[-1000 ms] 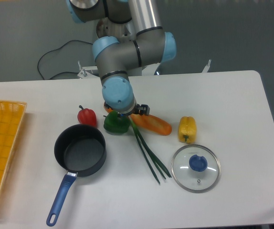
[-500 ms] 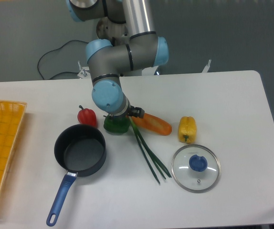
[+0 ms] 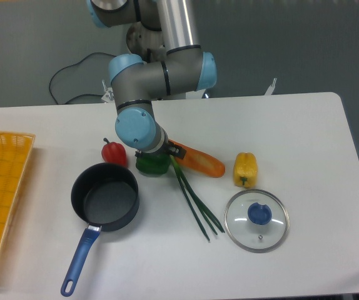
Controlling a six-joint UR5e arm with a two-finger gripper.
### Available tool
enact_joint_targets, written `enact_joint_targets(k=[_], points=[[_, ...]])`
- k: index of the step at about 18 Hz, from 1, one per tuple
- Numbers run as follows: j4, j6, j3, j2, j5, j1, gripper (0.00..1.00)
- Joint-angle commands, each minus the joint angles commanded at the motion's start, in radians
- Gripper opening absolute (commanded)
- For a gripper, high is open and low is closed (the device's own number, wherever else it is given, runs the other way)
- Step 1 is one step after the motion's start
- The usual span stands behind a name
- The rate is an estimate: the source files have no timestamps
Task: Pick up the green onion
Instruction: 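Close the gripper on the green onion stalks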
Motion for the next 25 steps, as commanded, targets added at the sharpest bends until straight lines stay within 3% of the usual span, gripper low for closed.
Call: enact_joint_targets(k=[3,8,12,16,25], points=[[-0.005,-0.005,0.048,-0.017,0.002,0.040,1.00],[-0.003,-0.024,0.045,-0.032,-0.009,0.091,1.00],[0.002,-0.068,0.025,-0.057,-0.003,0.051,1.00],[0.003,-0.028,0.026,-0.071,-0.002,0.009,1.00],[0.002,0.107,0.020,-0.069,0.020,-0.006,1.00]])
